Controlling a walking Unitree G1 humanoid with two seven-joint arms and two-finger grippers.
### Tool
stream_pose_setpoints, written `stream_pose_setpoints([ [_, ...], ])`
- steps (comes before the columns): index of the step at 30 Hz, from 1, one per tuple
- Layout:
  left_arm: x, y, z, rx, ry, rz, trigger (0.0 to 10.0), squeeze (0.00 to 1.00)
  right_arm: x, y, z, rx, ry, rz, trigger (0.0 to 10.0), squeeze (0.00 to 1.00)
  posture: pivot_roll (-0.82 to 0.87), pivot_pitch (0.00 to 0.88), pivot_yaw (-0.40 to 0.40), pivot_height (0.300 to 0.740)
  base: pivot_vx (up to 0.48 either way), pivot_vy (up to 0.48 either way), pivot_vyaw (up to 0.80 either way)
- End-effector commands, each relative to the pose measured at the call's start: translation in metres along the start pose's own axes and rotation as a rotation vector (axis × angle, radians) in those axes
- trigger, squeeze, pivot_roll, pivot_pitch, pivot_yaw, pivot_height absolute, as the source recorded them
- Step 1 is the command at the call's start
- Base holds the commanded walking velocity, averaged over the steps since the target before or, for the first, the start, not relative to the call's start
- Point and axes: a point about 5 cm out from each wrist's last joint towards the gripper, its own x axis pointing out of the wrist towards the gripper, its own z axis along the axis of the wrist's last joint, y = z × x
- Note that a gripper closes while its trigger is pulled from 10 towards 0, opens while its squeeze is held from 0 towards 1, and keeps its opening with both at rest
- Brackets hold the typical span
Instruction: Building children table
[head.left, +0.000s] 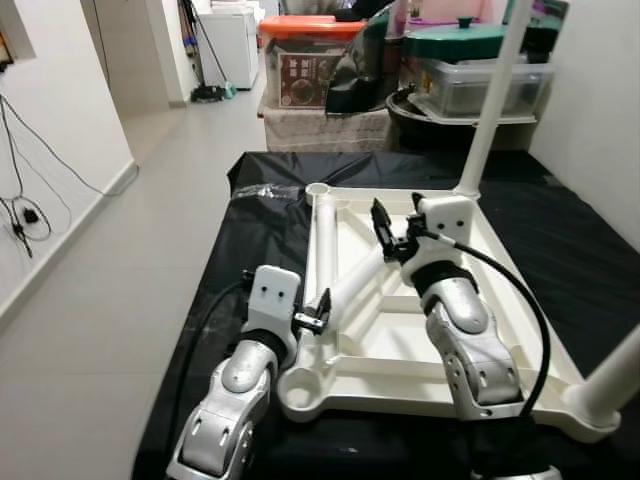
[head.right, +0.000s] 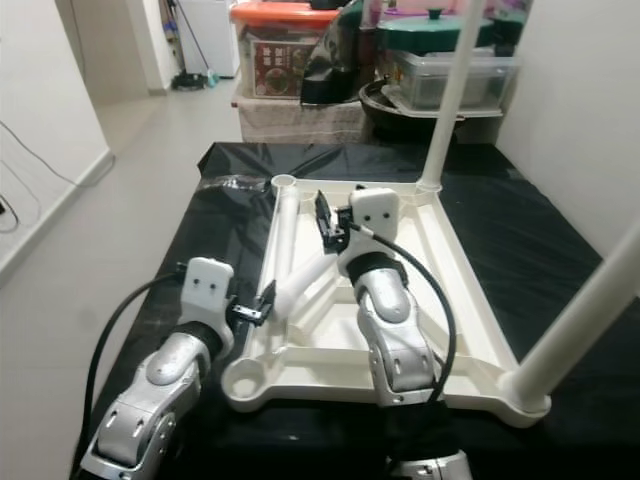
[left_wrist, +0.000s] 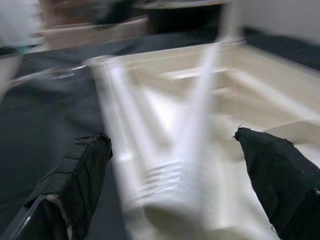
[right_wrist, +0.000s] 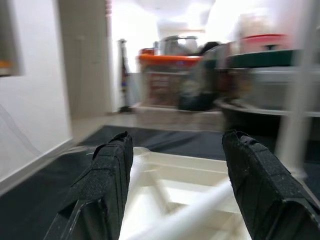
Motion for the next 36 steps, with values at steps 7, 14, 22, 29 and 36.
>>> stream_pose_setpoints([
  [7,-0.001,0.007,0.004,-0.001,-0.028,0.05,10.0,0.0,0.002,0.006,0.002,0.009,-0.019,0.026,10.0,0.0,0.06,0.0,-0.008,0.74,0.0,0.0,0.0],
  [14,-0.006,0.015,0.012,-0.042,-0.043,0.103,10.0,0.0,0.001,0.011,0.0,0.024,-0.015,0.059,10.0,0.0,0.07,0.0,-0.011,0.74,0.0,0.0,0.0],
  [22,-0.026,0.028,0.002,-0.061,0.064,0.128,10.0,0.0,0.001,0.017,-0.004,0.046,0.002,0.105,10.0,0.0,0.07,0.0,-0.017,0.74,0.0,0.0,0.0],
  [29,-0.044,0.03,-0.024,-0.068,0.195,0.084,10.0,0.0,0.003,0.012,-0.006,0.031,0.006,0.097,10.0,0.0,0.08,0.0,-0.022,0.74,0.0,0.0,0.0],
  [36,-0.032,0.033,-0.024,-0.137,0.165,0.044,10.0,0.0,0.005,0.008,-0.003,0.024,-0.008,0.08,10.0,0.0,0.07,0.0,-0.02,0.74,0.0,0.0,0.0],
])
